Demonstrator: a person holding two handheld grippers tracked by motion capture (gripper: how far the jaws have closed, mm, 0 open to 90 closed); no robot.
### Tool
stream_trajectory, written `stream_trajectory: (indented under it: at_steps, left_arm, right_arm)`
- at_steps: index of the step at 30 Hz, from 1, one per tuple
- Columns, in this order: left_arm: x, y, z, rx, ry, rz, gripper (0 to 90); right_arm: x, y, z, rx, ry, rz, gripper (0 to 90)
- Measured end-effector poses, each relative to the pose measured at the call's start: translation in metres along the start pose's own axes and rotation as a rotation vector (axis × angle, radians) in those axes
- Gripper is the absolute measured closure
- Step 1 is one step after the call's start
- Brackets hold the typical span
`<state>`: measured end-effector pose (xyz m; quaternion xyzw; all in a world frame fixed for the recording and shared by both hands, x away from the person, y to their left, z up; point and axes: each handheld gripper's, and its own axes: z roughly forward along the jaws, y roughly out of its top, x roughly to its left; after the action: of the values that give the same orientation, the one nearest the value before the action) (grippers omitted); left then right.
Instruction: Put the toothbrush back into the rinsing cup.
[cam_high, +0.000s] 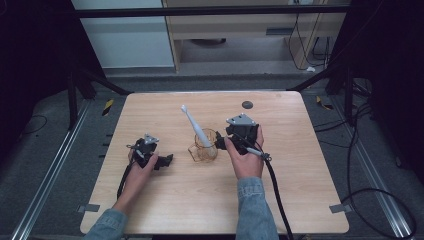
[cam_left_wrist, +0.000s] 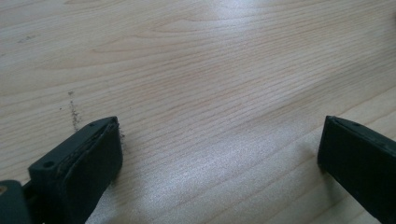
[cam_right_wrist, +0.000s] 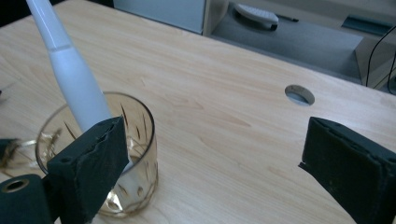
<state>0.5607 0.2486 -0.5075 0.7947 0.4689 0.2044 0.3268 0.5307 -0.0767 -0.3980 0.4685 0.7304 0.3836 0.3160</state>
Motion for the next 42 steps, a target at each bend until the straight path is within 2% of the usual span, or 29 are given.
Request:
stream_trajectory:
  at_steps: [2,4,5,11,15,20,21,22,27,29,30,32,33,34,35,37,38,42]
  left_arm:
    - [0.000,0.000,0.000,0.000,0.000,0.000,0.0]
    - [0.000,0.000,0.000,0.002,0.001,0.004,0.0]
    - [0.000,0.000,0.000,0.002,0.001,0.004,0.0]
    - [0.000,0.000,0.000,0.002,0.000,0.005,0.0]
    - [0.000,0.000,0.000,-0.001,-0.001,-0.001,0.0]
    - [0.000,0.000,0.000,-0.001,-0.001,0.000,0.0]
    - [0.000,0.000,0.000,-0.001,-0.001,0.000,0.0]
    - [0.000,0.000,0.000,-0.001,-0.001,-0.001,0.0]
    - [0.000,0.000,0.000,0.003,0.000,0.007,0.0]
    - [0.000,0.000,0.000,0.003,0.000,0.007,0.0]
    - [0.000,0.000,0.000,0.003,0.000,0.006,0.0]
    - [0.000,0.000,0.000,0.003,0.000,0.006,0.0]
    - [0.000,0.000,0.000,0.003,0.000,0.006,0.0]
    - [0.000,0.000,0.000,0.003,0.000,0.006,0.0]
    - [0.000,0.000,0.000,0.002,0.000,0.006,0.0]
    - [0.000,0.000,0.000,0.003,0.000,0.007,0.0]
    - [0.000,0.000,0.000,0.003,0.000,0.006,0.0]
    - [0.000,0.000,0.000,0.003,0.000,0.006,0.0]
  right_arm:
    - [-0.001,-0.001,0.001,0.009,0.000,-0.007,7.1]
    - [-0.004,-0.005,0.004,0.051,-0.011,-0.043,7.3]
    - [-0.004,-0.005,0.004,0.051,-0.011,-0.043,7.3]
    - [-0.012,-0.011,0.014,0.137,-0.022,-0.102,7.5]
    - [-0.014,-0.019,0.022,0.182,-0.002,-0.114,7.5]
    - [-0.022,-0.036,0.033,0.236,0.042,-0.068,8.0]
    - [-0.022,-0.036,0.033,0.236,0.042,-0.068,8.0]
    - [-0.028,-0.044,0.035,0.250,0.043,-0.043,8.9]
    - [-0.039,-0.058,0.036,0.257,0.040,0.001,10.0]
    - [-0.046,-0.065,0.035,0.255,0.037,0.027,10.4]
    - [-0.054,-0.070,0.034,0.250,0.030,0.060,10.8]
    - [-0.057,-0.072,0.033,0.247,0.029,0.071,10.8]
    - [-0.067,-0.078,0.031,0.247,0.016,0.105,10.7]
    - [-0.067,-0.078,0.031,0.247,0.016,0.105,10.7]
    - [-0.076,-0.083,0.030,0.259,0.014,0.134,10.0]
    - [-0.080,-0.084,0.030,0.262,0.012,0.145,10.1]
    - [-0.087,-0.089,0.031,0.268,0.000,0.157,10.4]
    - [-0.100,-0.097,0.034,0.291,-0.025,0.179,10.4]
